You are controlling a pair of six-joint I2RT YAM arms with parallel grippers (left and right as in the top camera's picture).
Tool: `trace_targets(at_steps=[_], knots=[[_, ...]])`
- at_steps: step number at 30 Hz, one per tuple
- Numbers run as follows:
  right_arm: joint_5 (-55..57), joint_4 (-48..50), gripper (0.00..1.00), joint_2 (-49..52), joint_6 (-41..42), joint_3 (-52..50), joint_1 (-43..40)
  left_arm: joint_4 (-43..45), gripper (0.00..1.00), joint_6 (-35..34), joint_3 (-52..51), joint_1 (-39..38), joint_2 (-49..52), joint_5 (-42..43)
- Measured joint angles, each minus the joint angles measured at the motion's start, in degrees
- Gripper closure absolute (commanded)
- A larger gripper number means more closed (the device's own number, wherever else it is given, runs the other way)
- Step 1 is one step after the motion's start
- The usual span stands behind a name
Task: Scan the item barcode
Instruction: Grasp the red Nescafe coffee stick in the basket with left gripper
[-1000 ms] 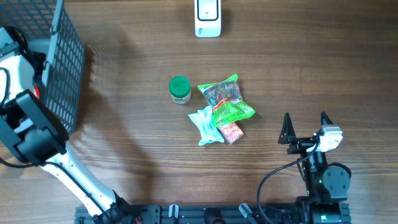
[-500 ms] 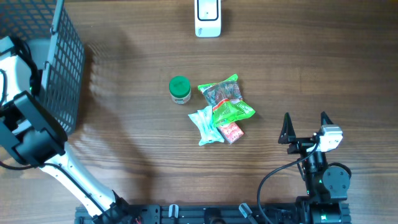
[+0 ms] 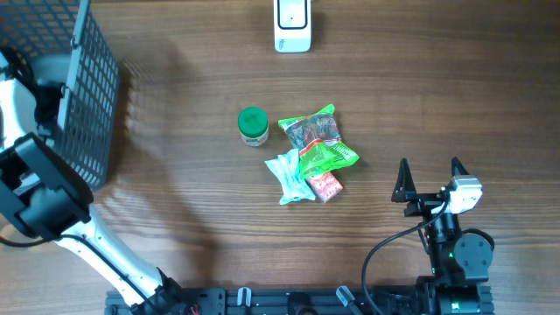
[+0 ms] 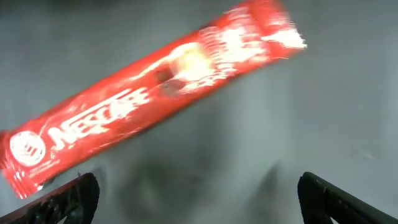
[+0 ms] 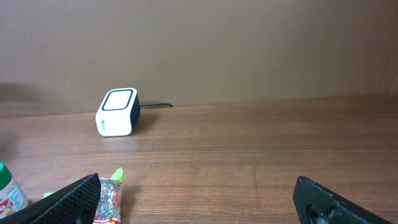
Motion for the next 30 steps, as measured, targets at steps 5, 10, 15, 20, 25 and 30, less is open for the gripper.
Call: trace_targets(at_steps=[5, 10, 15, 20, 25, 30], knots=[[0.00, 0.00, 0.00, 0.00, 0.00, 0.00, 0.00, 1.31, 0.00, 9.68, 1.18, -0.04, -3.34, 1.42], [0.00, 0.00, 0.00, 0.00, 0.00, 0.00, 0.00, 1.99, 0.00, 18.95, 1.55, -0.04, -4.42, 1.60], [0.00, 0.00, 0.00, 0.00, 0.00, 0.00, 0.00, 2.75, 0.02, 23.93, 1.55, -0.09, -4.42, -2.54], [0.00, 0.00, 0.00, 0.00, 0.00, 0.00, 0.00, 3.72, 0.02, 26.62, 0.81, 0.46, -4.42, -4.35], [0.00, 0.00, 0.00, 0.00, 0.00, 0.00, 0.00, 8.37, 0.00, 27.28, -4.83, 1.79, -4.39, -4.94], [0.00, 0.00, 0.00, 0.00, 0.00, 0.00, 0.00, 14.01, 0.00, 27.80, -11.37, 3.21, -4.26, -4.35]])
